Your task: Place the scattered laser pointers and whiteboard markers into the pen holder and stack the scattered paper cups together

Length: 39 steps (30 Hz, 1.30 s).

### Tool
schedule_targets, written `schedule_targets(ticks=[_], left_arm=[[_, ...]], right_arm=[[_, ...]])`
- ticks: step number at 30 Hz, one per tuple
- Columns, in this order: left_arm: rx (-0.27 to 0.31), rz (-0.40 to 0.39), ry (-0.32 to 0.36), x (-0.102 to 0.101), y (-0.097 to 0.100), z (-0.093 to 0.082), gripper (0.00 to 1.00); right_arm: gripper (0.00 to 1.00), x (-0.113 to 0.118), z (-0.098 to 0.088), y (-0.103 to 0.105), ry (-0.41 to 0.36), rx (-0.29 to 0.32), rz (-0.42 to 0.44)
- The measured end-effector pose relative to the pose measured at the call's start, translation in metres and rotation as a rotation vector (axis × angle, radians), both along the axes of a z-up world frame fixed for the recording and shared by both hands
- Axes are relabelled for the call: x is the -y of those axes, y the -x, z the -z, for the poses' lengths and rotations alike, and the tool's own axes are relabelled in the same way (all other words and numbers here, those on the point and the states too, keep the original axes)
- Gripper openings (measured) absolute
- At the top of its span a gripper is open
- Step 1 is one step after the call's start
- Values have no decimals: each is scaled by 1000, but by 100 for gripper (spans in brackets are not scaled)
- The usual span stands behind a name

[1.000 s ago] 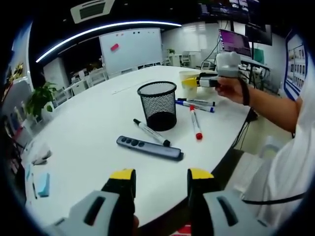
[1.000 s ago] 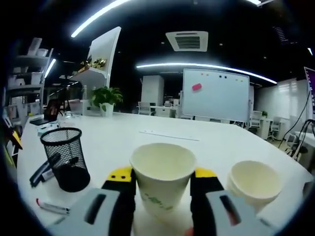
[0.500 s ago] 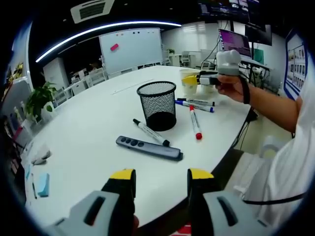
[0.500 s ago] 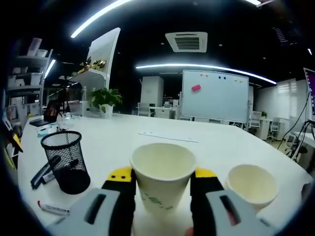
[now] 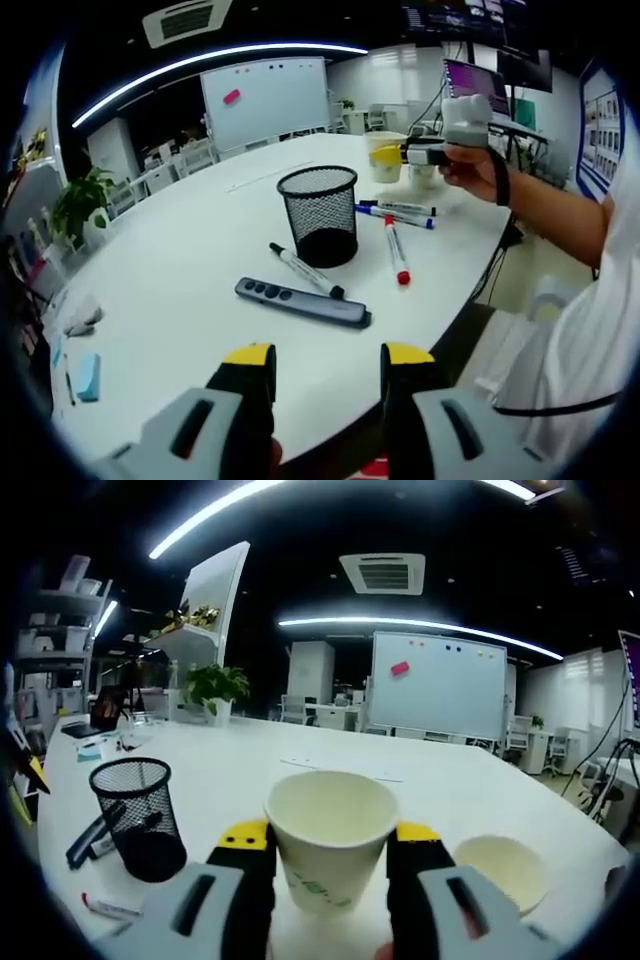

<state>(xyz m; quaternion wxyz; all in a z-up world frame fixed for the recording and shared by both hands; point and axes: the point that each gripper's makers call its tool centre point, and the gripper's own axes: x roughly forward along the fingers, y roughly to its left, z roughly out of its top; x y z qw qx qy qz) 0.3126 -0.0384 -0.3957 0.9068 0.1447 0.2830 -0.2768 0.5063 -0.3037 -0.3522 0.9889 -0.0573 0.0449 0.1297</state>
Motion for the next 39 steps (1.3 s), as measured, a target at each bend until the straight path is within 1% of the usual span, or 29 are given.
schedule_targets(ticks=[15,25,39], left_arm=[[1,9,-1,4,-1,-1,42],[3,13,0,4,-2,-2,42],[4,14,2,5,-1,-2,42]], right_arm=[[41,1,-8,2,11,4,-8],[41,-3,-16,5,39,22,-26],[41,2,-24,6,33,27,-19]])
